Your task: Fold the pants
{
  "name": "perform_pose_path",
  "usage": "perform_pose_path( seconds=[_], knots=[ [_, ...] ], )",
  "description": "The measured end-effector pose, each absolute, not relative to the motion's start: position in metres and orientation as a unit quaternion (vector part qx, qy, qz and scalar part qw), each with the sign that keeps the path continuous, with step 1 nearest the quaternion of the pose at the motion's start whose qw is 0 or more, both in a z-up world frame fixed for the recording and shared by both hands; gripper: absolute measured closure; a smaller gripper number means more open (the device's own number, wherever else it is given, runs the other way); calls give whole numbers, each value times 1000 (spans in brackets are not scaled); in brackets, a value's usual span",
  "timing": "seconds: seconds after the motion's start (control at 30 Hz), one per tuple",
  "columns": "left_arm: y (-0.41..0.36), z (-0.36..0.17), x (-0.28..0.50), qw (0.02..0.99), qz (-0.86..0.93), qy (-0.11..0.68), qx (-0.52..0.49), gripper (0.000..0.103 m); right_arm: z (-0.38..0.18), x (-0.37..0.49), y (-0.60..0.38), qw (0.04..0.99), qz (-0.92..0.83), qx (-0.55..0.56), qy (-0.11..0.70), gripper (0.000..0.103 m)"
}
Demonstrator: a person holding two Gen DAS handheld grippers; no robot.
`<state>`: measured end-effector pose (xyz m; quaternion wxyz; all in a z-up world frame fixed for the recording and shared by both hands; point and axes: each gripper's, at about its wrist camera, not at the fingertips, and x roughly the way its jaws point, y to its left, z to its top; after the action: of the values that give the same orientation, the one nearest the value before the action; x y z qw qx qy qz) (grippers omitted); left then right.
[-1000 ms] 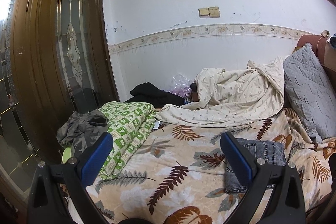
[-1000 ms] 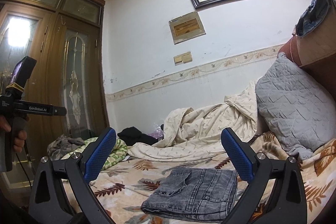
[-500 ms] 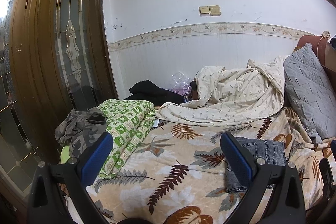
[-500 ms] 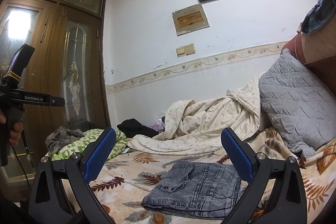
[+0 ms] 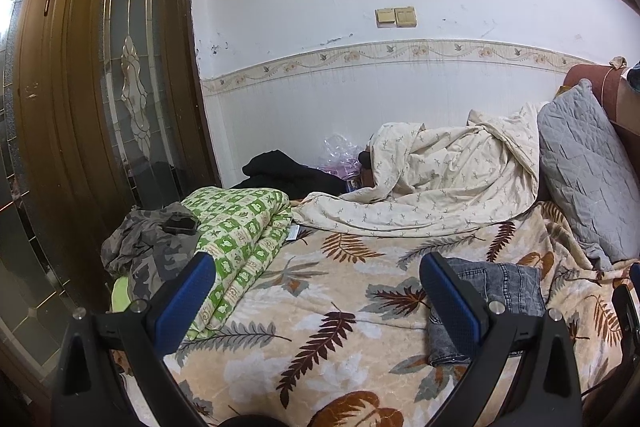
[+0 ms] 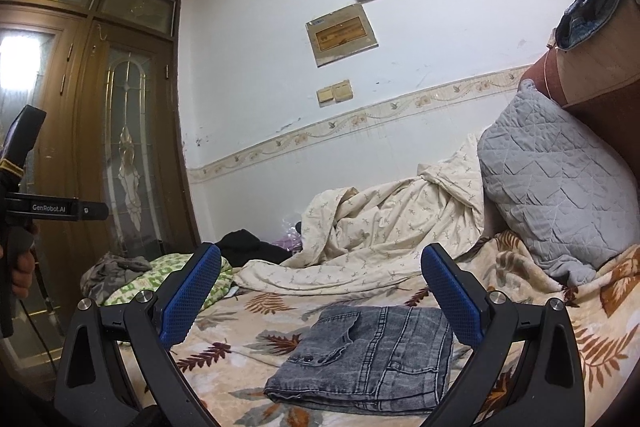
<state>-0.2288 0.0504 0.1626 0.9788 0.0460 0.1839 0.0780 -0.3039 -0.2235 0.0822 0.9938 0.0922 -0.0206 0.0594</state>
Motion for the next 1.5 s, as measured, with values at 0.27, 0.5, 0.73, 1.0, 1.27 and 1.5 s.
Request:
perform_pose_path(
  seconds=[0.27,0.5,0.73,1.0,1.27,1.5],
  knots=[
    [50,161,-228,979,78,184,47,0,81,-304,-225,994,59,92,-20,2],
    [50,160,-228,978,77,186,46,0,82,-304,-226,994,58,95,-20,2],
    [50,158,-228,978,75,188,47,0,82,-305,-226,994,57,93,-21,2],
    [49,155,-229,978,73,189,48,0,82,-304,-226,994,56,93,-19,2],
    [49,152,-226,977,69,194,50,0,83,-304,-227,994,56,91,-21,2],
    [49,150,-226,977,68,196,50,0,83,-304,-227,994,56,88,-21,2]
  ],
)
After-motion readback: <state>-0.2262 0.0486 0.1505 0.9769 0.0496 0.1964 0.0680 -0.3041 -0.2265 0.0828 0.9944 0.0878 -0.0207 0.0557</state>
